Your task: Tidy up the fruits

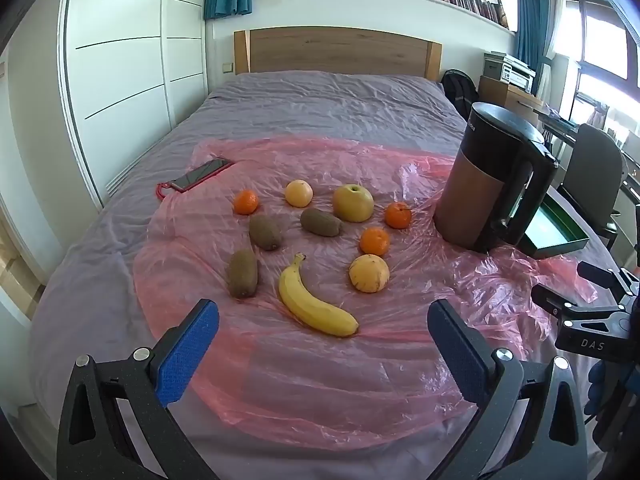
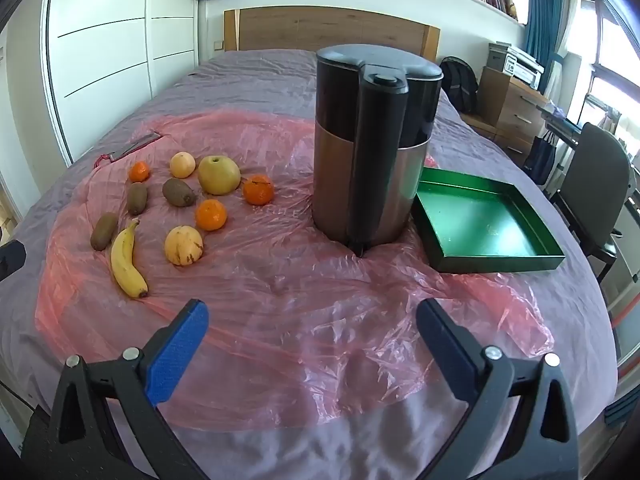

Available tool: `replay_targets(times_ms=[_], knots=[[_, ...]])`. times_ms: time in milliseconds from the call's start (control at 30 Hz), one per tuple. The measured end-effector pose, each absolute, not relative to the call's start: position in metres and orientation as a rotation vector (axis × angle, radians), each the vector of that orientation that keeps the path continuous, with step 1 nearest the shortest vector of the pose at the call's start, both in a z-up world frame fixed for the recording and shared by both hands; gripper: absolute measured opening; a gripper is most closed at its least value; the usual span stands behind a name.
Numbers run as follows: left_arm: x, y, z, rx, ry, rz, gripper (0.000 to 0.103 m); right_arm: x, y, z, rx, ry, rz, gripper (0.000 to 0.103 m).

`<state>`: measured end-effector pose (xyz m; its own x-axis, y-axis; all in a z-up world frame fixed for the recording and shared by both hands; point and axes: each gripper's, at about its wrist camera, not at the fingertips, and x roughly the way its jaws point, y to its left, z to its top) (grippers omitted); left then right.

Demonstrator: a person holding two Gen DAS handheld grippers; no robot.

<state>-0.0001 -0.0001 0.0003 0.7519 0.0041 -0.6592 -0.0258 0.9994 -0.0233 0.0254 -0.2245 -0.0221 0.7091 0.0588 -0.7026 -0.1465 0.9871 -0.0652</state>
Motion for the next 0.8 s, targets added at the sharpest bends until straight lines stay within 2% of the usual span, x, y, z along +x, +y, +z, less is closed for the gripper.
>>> replay_targets(times_ms=[800], knots=[[0.0004, -0.0031, -0.0041, -0.04, 0.739, -0.01, 0.102, 0.0232, -0.2278, -0.0211, -0.114, 0.76, 0.099, 0.103]])
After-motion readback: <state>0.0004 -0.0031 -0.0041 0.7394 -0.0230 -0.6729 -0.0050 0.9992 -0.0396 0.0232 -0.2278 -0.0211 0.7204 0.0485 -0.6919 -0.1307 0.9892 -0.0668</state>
